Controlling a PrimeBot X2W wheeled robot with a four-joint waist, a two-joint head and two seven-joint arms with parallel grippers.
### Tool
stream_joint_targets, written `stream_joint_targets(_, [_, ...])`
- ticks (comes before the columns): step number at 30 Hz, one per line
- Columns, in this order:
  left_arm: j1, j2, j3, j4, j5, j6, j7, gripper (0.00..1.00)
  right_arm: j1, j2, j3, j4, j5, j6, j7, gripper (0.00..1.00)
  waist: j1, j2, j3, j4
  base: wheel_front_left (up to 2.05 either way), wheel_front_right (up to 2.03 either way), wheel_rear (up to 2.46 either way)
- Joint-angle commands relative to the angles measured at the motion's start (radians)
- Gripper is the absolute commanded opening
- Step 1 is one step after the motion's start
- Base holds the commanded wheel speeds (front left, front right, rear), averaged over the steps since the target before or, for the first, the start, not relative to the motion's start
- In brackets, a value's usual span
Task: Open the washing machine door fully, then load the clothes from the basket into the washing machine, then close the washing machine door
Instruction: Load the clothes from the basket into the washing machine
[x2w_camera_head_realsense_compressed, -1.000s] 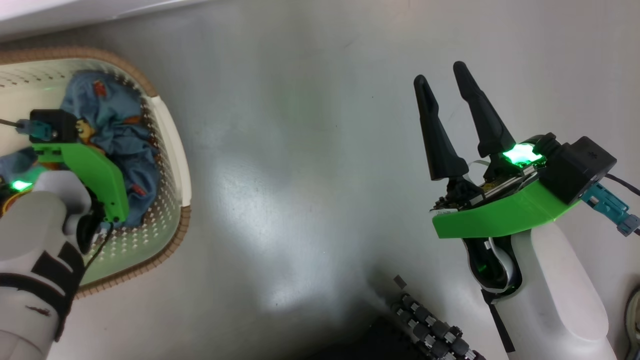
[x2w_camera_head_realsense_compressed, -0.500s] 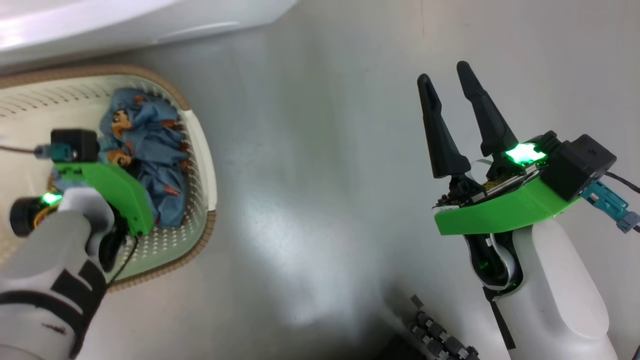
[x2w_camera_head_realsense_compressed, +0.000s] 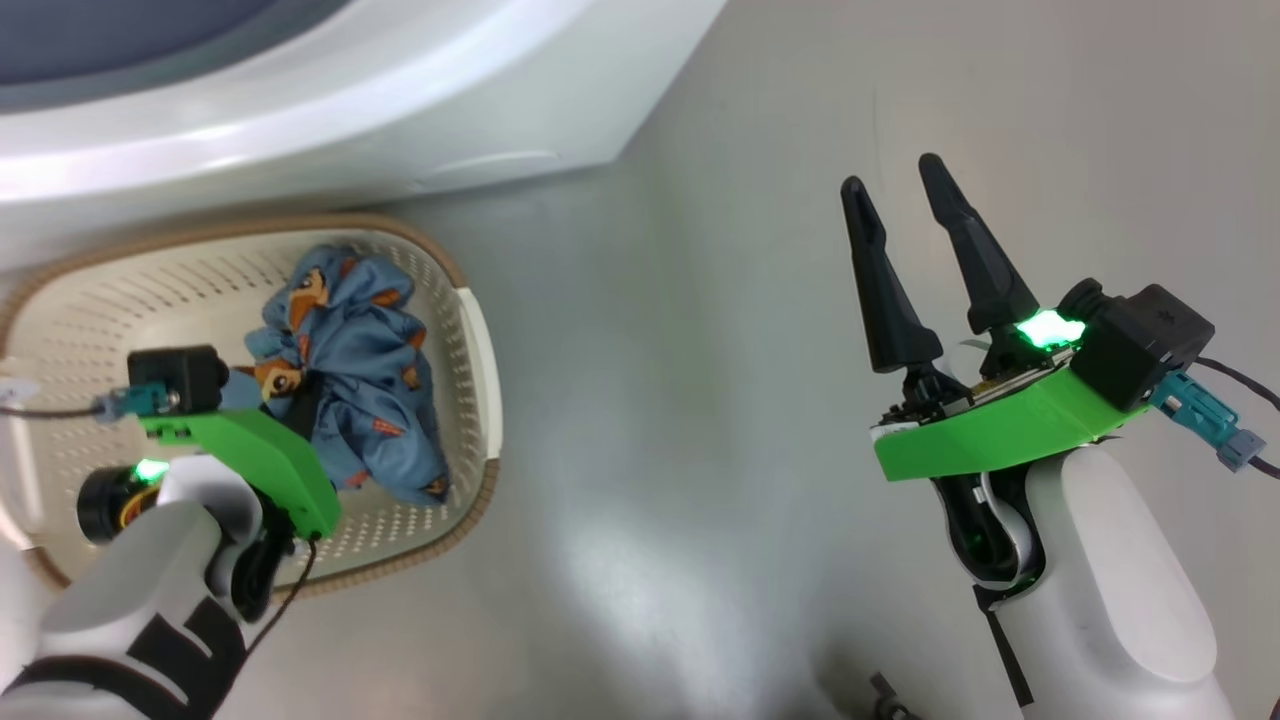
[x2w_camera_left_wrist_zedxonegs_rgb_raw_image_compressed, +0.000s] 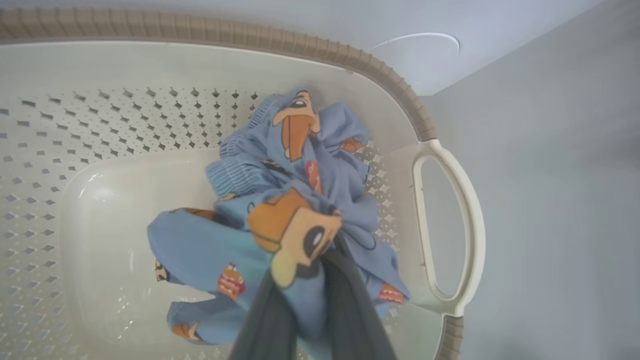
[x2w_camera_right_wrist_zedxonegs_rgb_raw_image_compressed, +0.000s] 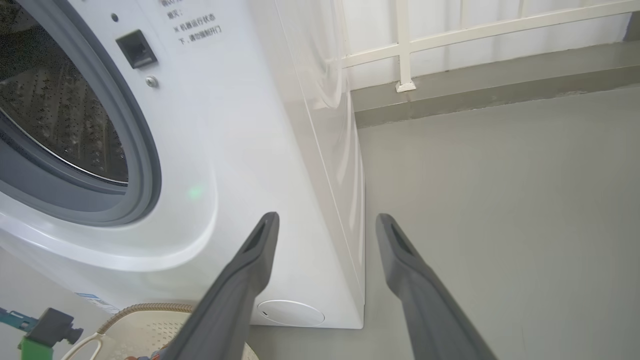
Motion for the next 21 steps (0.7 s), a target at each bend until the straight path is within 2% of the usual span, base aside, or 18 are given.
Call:
stream_joint_targets(1, [0.025, 0.034, 0.015, -0.016, -0.013, -0.002, -0.017, 0.0, 0.04, 0.0, 0.014, -0.016, -0.007, 0.002, -0.005, 1.0, 0.0, -0.0001, -0.067, 0.045, 0.0, 0.0, 0.0])
stream_joint_targets(8, [0.073, 0.043, 0.005, -0.067, -0.037, -0.002, -0.064, 0.0, 0.068, -0.027, 0.012, 0.005, 0.002, 0.002, -0.005, 1.0, 0.0, -0.0001, -0.165, 0.078, 0.0, 0.0, 0.0])
stream_joint_targets(13, [0.111, 0.058, 0.032, -0.114, -0.039, -0.002, -0.075, 0.0, 0.09, -0.044, 0.014, 0.017, 0.013, 0.002, -0.005, 1.0, 0.0, -0.0001, -0.229, 0.097, 0.0, 0.0, 0.0])
stream_joint_targets(18, [0.168, 0.074, 0.13, -0.191, 0.0, -0.002, -0.076, 0.0, 0.118, -0.058, 0.018, 0.029, 0.024, 0.002, -0.005, 1.0, 0.0, -0.0001, -0.294, 0.113, 0.0, 0.0, 0.0])
stream_joint_targets(21, [0.239, 0.073, 0.243, -0.26, 0.06, -0.001, -0.076, 0.0, 0.141, -0.069, 0.021, 0.038, 0.032, 0.002, -0.005, 1.0, 0.0, -0.0001, -0.349, 0.122, 0.0, 0.0, 0.0])
